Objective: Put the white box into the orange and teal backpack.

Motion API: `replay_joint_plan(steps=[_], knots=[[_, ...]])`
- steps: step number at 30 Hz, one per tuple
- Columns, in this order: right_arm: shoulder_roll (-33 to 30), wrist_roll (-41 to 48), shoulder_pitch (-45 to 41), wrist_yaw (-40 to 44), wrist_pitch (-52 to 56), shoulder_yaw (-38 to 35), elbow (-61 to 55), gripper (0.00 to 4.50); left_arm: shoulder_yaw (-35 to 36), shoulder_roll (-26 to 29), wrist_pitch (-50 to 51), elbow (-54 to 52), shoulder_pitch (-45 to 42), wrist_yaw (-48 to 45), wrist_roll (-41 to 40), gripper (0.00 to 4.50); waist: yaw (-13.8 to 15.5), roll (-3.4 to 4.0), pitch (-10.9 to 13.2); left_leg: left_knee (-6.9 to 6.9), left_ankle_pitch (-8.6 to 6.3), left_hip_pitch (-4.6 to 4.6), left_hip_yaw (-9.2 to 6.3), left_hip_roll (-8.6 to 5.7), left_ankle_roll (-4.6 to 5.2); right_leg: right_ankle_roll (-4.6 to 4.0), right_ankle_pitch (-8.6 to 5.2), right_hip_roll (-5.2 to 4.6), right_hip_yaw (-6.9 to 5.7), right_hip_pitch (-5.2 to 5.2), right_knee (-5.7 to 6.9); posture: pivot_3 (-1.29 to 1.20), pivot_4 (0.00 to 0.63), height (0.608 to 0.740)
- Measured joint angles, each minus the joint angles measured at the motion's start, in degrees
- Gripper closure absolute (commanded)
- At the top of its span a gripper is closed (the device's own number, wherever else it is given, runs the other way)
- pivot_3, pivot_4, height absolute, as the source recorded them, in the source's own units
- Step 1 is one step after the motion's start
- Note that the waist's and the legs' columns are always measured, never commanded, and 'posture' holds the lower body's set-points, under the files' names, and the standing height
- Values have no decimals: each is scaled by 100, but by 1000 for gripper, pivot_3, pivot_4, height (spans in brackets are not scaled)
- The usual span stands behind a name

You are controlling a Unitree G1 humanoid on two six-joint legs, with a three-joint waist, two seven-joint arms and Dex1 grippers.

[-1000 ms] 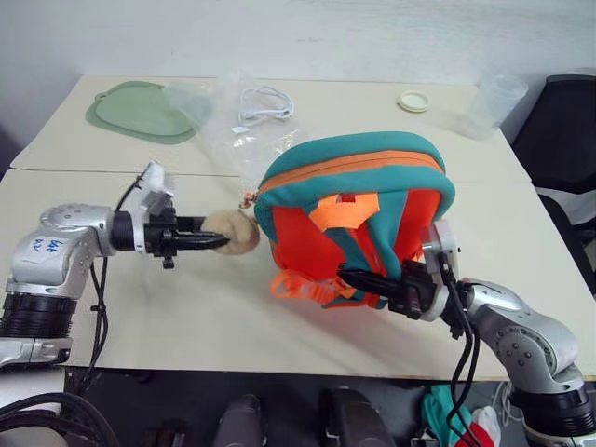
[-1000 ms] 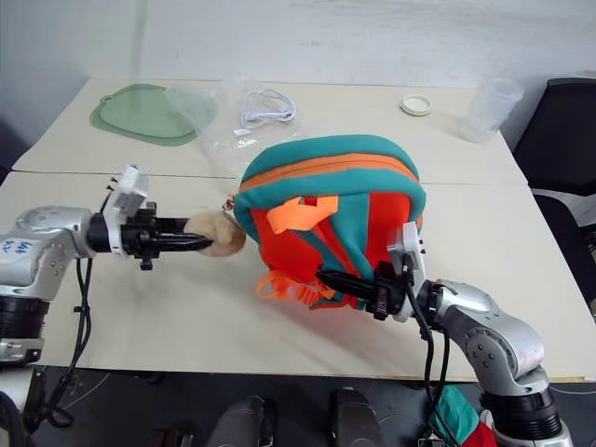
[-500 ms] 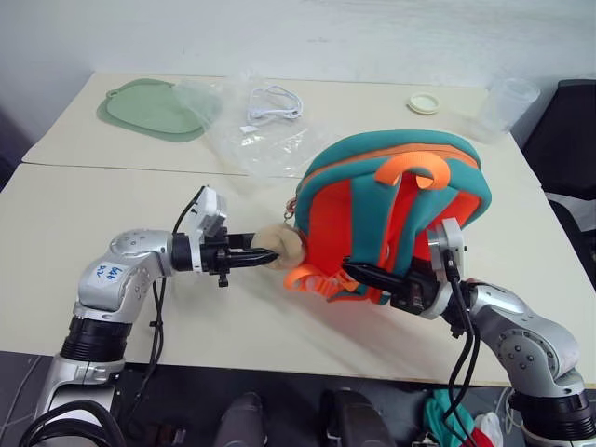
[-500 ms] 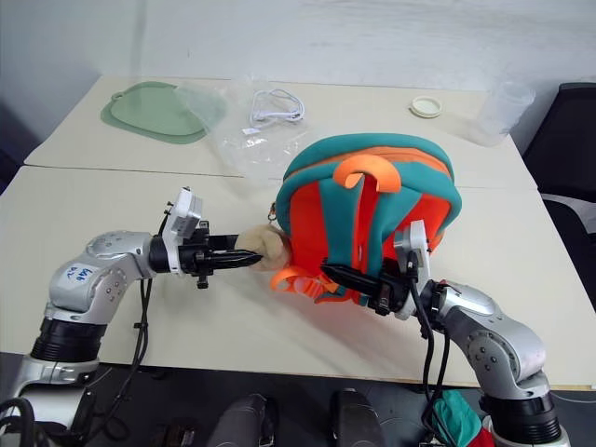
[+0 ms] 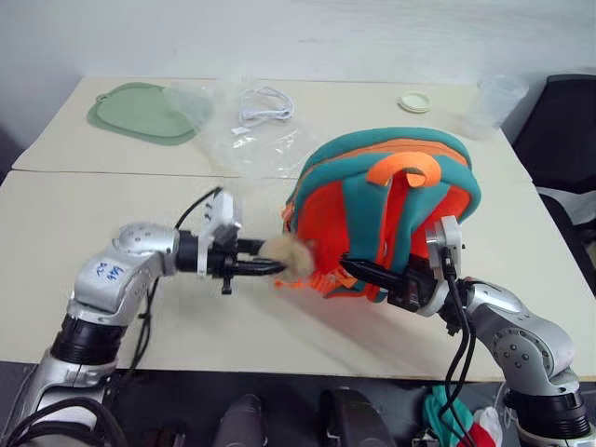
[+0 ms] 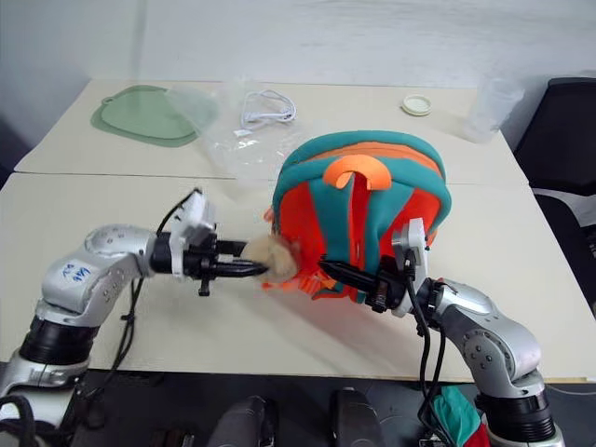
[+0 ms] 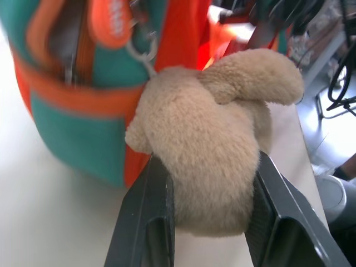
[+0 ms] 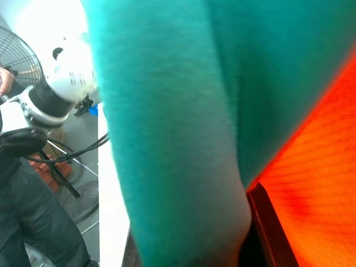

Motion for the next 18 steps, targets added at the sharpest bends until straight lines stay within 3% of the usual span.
replay_joint_plan(steps=[7, 12, 18], knots=[[38, -10, 74, -10, -2, 8, -1, 4447, 210, -157, 596, 273, -27, 165, -210, 3330, 6, -2, -2, 3, -6, 7, -2, -3, 13, 0, 0, -6, 2, 4, 12, 0, 150, 740], [38, -11, 133, -24, -50, -1, -18, 4447, 421, -624, 730, 463, -333, 580, -351, 3330, 54, -4, -1, 9, -3, 1, -1, -4, 9, 0, 0, -6, 1, 0, 13, 0, 150, 740], [37, -9, 181, -68, -103, -33, -97, 4447, 1197, -174, 924, 606, -875, 164, -1033, 3330, 10, -5, -1, -3, 10, -4, -1, -2, -17, -1, 0, -1, -1, -8, 9, 0, 150, 740]])
